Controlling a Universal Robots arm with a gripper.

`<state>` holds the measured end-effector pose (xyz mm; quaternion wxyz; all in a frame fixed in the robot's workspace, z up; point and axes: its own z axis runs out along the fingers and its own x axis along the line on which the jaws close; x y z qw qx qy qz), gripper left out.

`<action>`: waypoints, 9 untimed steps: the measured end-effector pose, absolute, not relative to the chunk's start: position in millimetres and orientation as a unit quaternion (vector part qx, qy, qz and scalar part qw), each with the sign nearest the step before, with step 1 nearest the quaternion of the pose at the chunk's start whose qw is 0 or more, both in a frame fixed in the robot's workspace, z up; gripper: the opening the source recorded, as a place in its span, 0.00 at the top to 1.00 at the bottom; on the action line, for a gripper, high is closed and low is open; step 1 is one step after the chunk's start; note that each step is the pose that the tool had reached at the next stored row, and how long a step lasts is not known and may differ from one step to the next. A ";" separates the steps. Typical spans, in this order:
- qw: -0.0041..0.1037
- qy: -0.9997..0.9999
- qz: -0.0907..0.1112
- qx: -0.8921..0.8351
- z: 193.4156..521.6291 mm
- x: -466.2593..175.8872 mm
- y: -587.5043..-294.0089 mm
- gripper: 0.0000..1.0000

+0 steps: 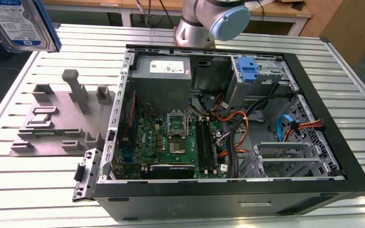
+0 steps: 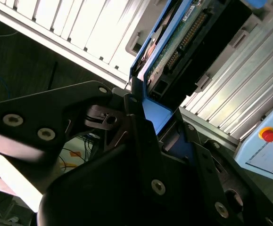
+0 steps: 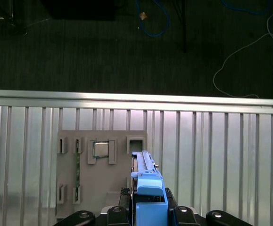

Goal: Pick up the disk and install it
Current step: 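Pick up the disk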

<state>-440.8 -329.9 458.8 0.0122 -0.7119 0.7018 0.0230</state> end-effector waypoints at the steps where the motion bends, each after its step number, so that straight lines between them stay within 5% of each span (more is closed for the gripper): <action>1: 0.012 0.702 0.023 -0.712 459.7 -440.8 -329.9 0.64; 9: 0.012 0.702 0.023 -0.712 470.1 -440.8 -329.9 0.64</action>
